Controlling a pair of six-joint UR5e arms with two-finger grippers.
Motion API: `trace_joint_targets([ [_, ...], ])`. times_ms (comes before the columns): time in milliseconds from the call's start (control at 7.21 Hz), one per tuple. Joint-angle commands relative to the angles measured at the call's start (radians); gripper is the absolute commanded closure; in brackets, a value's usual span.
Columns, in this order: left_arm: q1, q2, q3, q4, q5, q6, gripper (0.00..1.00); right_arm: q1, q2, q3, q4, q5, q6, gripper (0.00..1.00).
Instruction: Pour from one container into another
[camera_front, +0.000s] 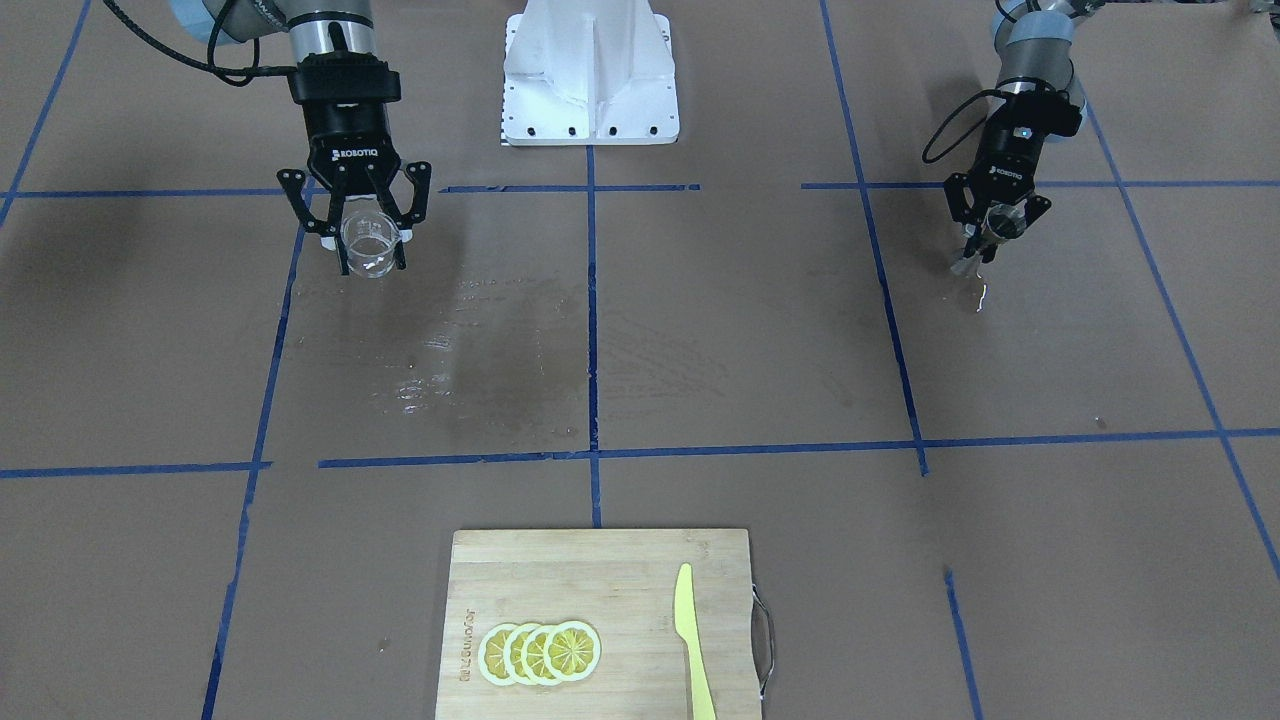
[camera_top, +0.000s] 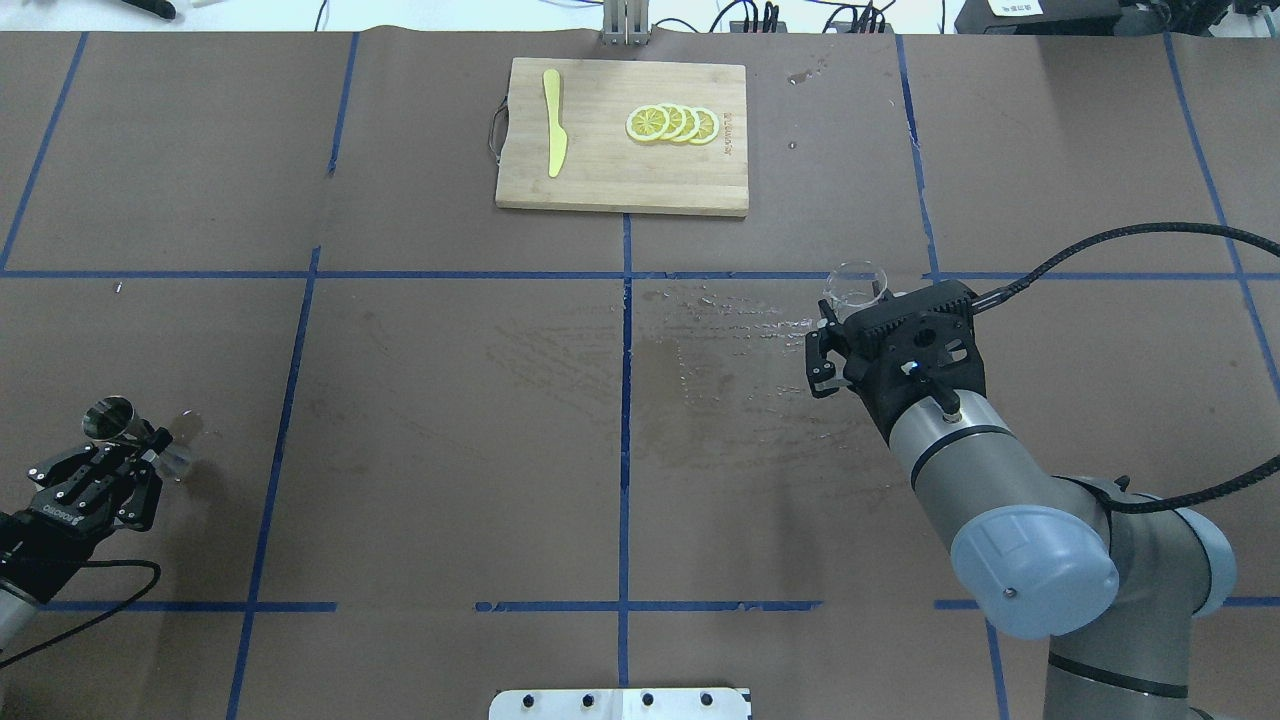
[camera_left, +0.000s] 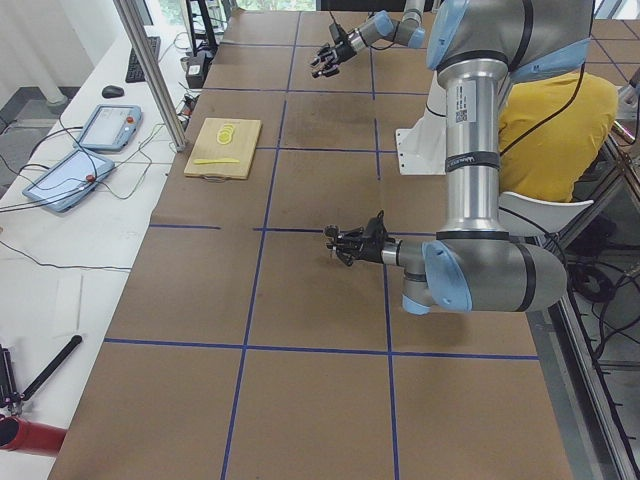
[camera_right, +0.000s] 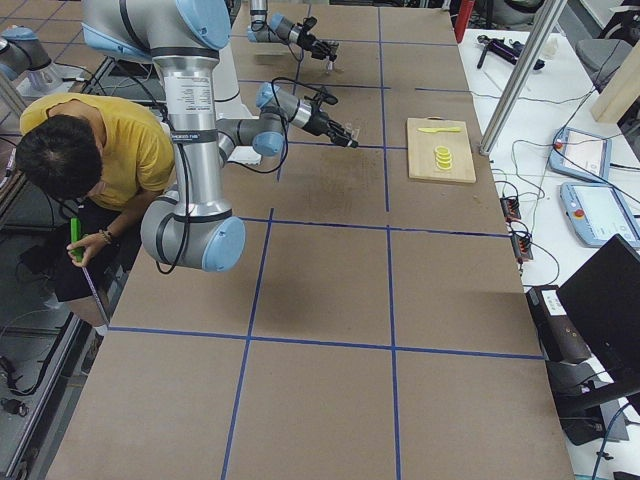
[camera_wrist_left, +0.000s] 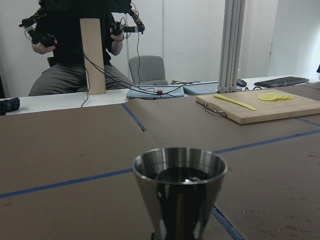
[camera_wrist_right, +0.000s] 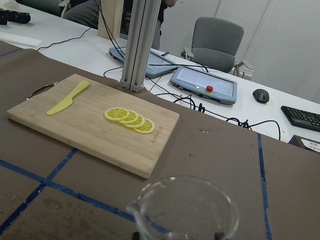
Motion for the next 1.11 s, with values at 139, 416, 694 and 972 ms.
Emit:
trace_joint_targets([
  [139,0.004,-0.008,0.005,0.002,-0.001,-0.006,0.74,0.0,-0.002,-0.003,0.0,0.001,-0.001,0.87],
  [416,0.012,-0.008,0.021,0.006,-0.001,-0.031,0.73,-0.002,-0.002,-0.003,0.0,0.001,-0.001,0.87],
  [694,0.019,-0.008,0.025,0.006,-0.001,-0.035,0.72,-0.002,0.0,-0.004,0.0,0.001,-0.001,0.86],
  [972,0.027,-0.009,0.025,0.006,-0.002,-0.035,0.7,-0.002,0.0,-0.003,0.0,0.001,-0.001,0.86],
])
